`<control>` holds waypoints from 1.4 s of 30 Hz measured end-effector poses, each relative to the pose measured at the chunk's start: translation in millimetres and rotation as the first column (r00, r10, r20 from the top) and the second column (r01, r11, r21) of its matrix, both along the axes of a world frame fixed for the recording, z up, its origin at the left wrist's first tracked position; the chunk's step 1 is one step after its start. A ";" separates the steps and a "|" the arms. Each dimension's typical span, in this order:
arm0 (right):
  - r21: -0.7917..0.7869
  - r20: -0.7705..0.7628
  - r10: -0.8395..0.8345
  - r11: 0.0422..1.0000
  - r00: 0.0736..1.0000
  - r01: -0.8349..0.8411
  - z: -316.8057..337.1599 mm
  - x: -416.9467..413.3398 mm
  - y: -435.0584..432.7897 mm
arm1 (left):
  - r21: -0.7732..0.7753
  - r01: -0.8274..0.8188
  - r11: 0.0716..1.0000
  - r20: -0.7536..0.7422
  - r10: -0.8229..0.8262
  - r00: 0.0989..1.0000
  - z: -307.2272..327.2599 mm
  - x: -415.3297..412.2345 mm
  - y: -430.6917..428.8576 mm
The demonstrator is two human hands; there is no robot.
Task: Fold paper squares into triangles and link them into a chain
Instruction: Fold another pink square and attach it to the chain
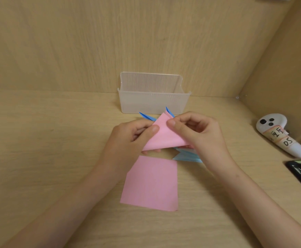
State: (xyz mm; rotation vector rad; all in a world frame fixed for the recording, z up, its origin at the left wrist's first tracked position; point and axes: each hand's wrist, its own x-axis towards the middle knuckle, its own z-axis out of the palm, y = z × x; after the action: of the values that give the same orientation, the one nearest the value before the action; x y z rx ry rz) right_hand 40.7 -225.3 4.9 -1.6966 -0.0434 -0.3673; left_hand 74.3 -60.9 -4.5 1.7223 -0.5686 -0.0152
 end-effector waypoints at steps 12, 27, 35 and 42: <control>-0.060 0.029 0.085 0.995 0.996 -0.083 -3.4 -0.6 1.4 | -0.150 -0.137 0.979 -0.010 0.137 0.991 7.1 -2.7 -0.5; -0.054 0.035 0.087 0.995 0.996 -0.085 -2.2 -1.8 1.8 | -0.193 -0.136 0.972 -0.028 0.133 0.991 10.2 -4.6 -2.1; -0.053 0.028 0.087 0.995 0.996 -0.086 -1.2 -3.1 2.0 | -0.207 -0.148 0.967 -0.039 0.143 0.989 10.1 -5.2 -2.9; -0.045 0.027 0.091 0.995 0.996 -0.090 0.2 -2.9 2.5 | -0.211 -0.143 0.967 -0.050 0.135 0.990 11.0 -5.7 -3.1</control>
State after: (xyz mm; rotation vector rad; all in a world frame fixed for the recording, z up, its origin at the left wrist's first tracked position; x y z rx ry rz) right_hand 37.9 -222.8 5.0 -1.7262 -0.1499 -0.3254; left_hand 68.6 -64.0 6.5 1.5445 -0.4069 0.1116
